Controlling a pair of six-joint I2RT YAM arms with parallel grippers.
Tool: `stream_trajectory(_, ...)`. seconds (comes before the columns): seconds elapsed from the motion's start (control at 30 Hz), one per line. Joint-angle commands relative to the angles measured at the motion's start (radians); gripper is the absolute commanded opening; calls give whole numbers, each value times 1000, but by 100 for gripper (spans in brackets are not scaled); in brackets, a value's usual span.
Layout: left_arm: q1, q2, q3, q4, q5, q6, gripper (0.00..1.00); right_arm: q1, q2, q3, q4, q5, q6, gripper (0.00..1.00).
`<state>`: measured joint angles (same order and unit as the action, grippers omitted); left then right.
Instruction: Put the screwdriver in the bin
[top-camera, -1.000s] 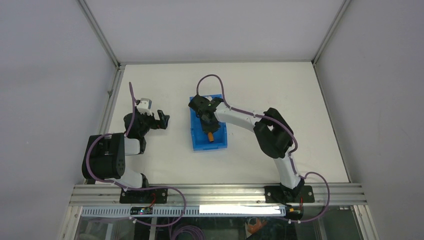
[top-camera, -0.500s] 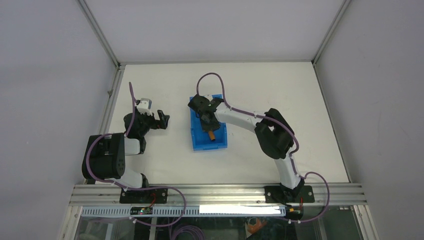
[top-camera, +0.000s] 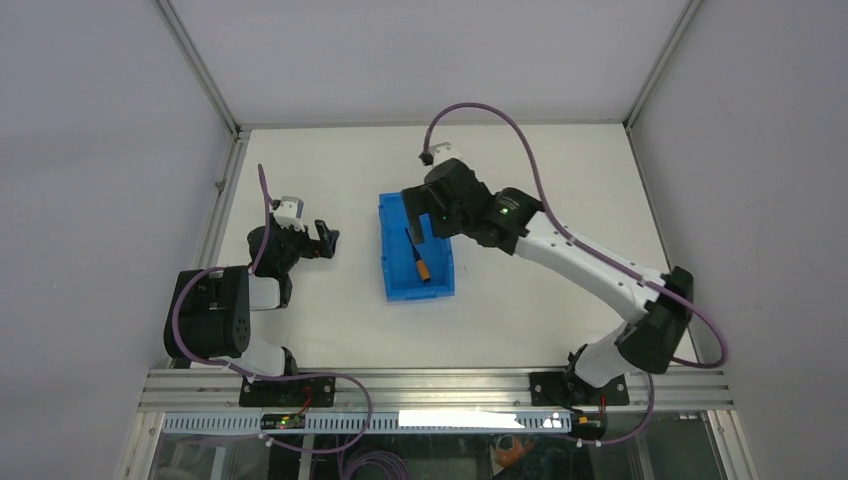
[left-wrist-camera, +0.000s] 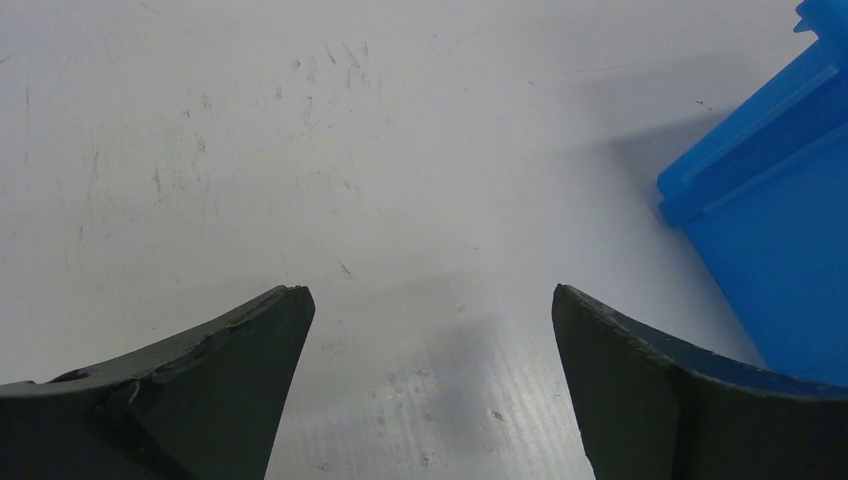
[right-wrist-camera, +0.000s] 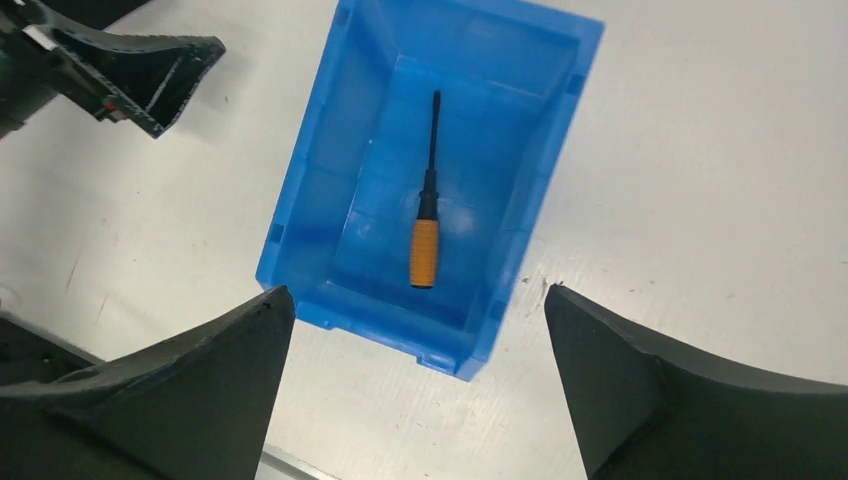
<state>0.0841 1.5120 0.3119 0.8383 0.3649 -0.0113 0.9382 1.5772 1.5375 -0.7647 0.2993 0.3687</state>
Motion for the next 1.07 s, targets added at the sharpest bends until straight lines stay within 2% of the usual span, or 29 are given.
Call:
stream_trajectory(0.0,-9,1,25,73,-7,0,99,-26,-177,-111,90,62,-114,99)
stream_trajectory(0.2,-10,0,24,73,-6,1,99,-160,-463,-459,302,151,-151,99)
stream_trajectory(0.4,-10,1,24,73,-6,1,99,-263,-758,-884,548,381,-153,99)
stream_trajectory(0.53,-10,-1,24,73,-6,1,99,-295,-922,-1064,638,456,-134,99)
stream_trajectory(0.67,-10,0,24,73,-6,1,99,-296,-1002,-1168,649,500,-103,99)
stream_trajectory(0.8,-9,0,24,73,-6,1,99,-296,-982,-1187,635,611,-38,99)
stream_trajectory(1.03,-9,0,24,73,-6,1,99,-296,-926,-1173,665,552,-78,99)
